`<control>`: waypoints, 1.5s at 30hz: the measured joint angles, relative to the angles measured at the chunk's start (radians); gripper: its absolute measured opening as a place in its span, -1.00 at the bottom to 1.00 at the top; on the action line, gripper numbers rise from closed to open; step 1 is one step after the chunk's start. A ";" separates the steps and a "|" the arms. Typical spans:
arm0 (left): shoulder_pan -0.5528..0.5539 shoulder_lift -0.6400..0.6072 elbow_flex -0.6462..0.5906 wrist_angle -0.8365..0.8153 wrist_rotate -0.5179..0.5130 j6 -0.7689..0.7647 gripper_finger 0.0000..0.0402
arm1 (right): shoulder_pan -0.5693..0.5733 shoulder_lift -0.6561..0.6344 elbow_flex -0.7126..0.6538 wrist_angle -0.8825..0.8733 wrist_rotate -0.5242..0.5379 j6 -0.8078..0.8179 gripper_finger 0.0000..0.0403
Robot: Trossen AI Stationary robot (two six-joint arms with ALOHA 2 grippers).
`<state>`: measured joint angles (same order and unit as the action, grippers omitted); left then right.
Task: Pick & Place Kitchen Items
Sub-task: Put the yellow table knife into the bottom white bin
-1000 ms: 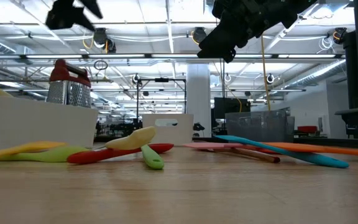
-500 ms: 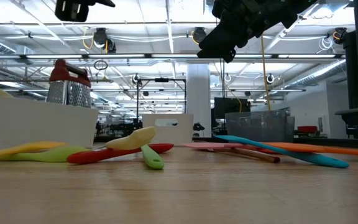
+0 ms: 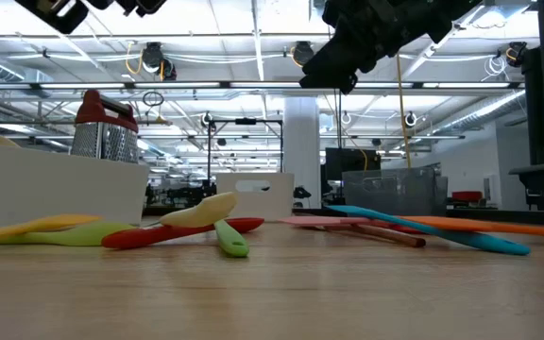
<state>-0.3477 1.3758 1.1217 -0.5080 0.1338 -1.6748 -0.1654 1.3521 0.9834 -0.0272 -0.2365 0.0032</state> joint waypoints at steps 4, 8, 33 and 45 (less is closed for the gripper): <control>-0.028 0.073 0.000 0.058 -0.010 -0.149 -0.20 | 0.000 0.000 0.000 0.000 0.000 -0.084 -0.17; -0.053 0.146 -0.001 0.112 -0.078 -0.297 -0.20 | -0.003 -0.006 0.000 -0.008 0.000 -0.146 -0.17; -0.100 0.299 0.000 0.179 -0.243 -0.648 -0.20 | -0.012 -0.411 -0.360 0.307 0.001 -0.068 -0.17; -0.081 0.335 0.000 0.167 -0.212 -0.743 -0.20 | -0.012 -0.500 -0.501 0.413 0.004 -0.066 -0.17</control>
<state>-0.4284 1.7113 1.1221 -0.3409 -0.0785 -2.4181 -0.1772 0.8520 0.4820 0.3855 -0.2329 -0.0631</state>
